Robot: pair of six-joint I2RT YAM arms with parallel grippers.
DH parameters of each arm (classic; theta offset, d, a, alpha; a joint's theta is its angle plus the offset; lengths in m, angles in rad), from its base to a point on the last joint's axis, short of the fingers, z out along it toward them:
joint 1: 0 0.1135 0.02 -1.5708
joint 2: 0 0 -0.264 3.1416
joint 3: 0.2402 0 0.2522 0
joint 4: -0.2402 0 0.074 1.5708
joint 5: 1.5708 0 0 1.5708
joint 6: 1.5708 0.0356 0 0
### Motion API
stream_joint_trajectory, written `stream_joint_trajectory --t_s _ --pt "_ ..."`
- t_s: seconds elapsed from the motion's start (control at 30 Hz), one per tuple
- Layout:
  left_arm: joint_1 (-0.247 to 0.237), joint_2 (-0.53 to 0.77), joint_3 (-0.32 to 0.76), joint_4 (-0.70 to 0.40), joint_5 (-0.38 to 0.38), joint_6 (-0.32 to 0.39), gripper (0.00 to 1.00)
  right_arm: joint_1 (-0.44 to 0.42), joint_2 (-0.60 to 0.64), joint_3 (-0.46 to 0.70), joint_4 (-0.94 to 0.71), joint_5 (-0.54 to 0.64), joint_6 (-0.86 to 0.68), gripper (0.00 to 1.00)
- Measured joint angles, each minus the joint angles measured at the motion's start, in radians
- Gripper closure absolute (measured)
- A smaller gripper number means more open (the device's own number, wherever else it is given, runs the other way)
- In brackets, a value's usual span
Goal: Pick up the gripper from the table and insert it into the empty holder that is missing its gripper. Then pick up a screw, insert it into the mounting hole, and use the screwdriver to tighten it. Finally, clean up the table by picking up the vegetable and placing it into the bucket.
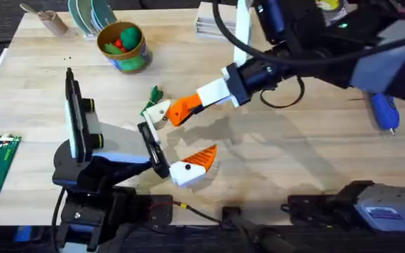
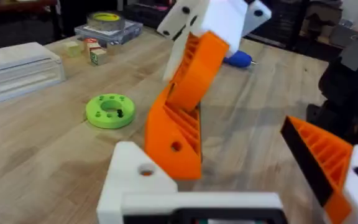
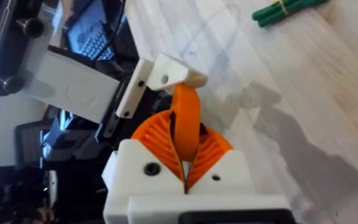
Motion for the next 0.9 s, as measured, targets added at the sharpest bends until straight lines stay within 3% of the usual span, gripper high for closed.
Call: stream_joint_trajectory --t_s 0.43,0.9 --pt "0.018 0.001 0.000 0.005 -0.074 -0.027 0.008 -0.021 0.131 0.000 0.152 -0.133 0.179 0.993" --pt "0.021 0.012 0.000 0.008 -0.104 -0.041 0.008 -0.055 0.259 0.000 0.293 -0.284 0.415 0.994"
